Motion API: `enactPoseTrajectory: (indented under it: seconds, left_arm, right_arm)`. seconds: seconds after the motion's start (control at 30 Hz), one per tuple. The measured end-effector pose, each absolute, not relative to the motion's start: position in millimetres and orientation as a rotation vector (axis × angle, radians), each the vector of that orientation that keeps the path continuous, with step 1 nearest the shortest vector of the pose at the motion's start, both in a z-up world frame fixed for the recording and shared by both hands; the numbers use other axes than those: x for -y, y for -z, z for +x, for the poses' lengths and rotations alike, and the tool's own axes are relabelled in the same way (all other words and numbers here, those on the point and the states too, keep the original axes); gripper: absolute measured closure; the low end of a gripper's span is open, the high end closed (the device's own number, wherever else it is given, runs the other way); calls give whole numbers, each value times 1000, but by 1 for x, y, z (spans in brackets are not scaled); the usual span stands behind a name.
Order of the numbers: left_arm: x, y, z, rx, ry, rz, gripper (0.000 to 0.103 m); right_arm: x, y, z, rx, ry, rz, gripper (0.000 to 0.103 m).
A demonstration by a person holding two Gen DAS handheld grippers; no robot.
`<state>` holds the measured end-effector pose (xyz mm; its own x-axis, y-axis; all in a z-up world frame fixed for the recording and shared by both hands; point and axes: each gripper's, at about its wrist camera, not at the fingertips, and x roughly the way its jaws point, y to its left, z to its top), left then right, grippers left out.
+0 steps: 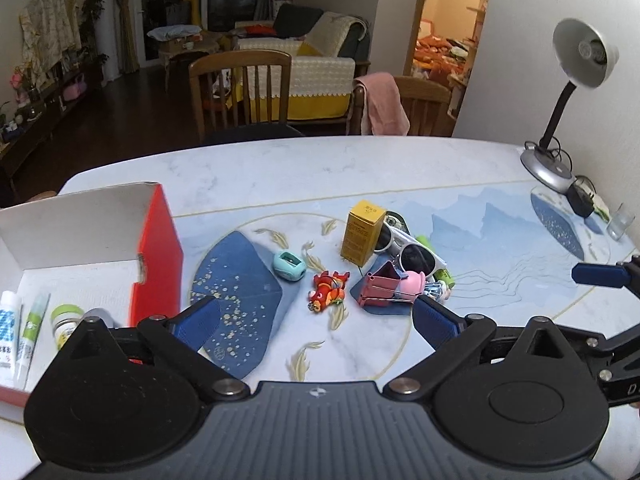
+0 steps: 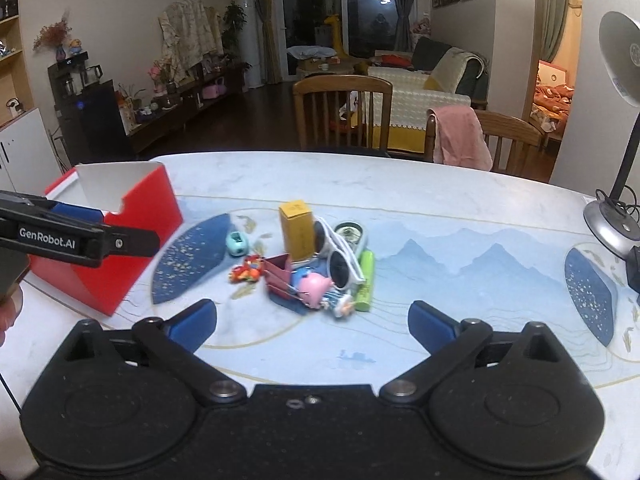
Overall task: Organize rigid objects
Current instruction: 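Withdraw both grippers from the box toward the remaining items, then grasp the red fish keychain toy with left gripper while right gripper grasps pink-haired figurine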
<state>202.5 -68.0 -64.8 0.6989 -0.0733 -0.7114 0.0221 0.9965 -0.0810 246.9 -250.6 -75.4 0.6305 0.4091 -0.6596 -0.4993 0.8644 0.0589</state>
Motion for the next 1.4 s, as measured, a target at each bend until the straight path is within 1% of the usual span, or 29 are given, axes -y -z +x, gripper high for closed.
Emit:
enactPoseTrajectory:
  seconds: [0.3, 0.47, 0.57, 0.6, 0.77, 0.83, 0.9, 0.97, 1.03, 1.13, 1.23, 1.27, 1.3, 1.37, 1.4]
  left_arm:
    - [73, 105, 239, -873, 63, -78, 0]
    - [72, 124, 253, -887, 38, -87, 0]
    - [73, 133, 265, -895, 13, -71, 0]
    - [73, 137, 269, -900, 7, -62, 0]
    - [74, 152, 282, -918, 12, -54, 0]
    - [75, 157, 286, -924, 20, -53, 0]
    - [75, 162, 289, -928, 23, -53, 0]
    - [74, 165, 292, -932, 24, -58, 0]
    - [72, 168, 294, -934, 29, -67, 1]
    - [72, 171, 297, -934, 31, -63, 2]
    - [72, 174, 300, -942, 35, -61, 13]
    - [72, 175, 301, -945, 40, -61, 19]
    - [73, 176, 301, -946, 43, -56, 22]
    - [76, 176, 300, -939, 53, -34, 25]
    - [78, 176, 300, -935, 62, -22, 29]
  right_arm:
    - [250, 97, 278, -746, -520, -160, 4]
    - [242, 114, 292, -768, -545, -224, 11]
    - [238, 127, 305, -793, -558, -247, 17]
    - [236, 130, 309, -799, -556, -253, 22]
    - [224, 147, 320, -813, -596, -321, 34]
    - [220, 152, 322, -808, -618, -371, 43]
    - [215, 156, 325, -809, -639, -408, 48]
    - [211, 160, 328, -812, -657, -437, 50]
    - [210, 163, 331, -817, -674, -450, 56]
    - [208, 167, 334, -823, -689, -463, 59]
    - [206, 168, 335, -813, -711, -487, 61]
    - [205, 168, 335, -809, -715, -493, 61]
    - [204, 169, 336, -806, -716, -500, 62]
    - [203, 169, 338, -805, -724, -509, 61]
    - [202, 170, 339, -806, -728, -515, 61]
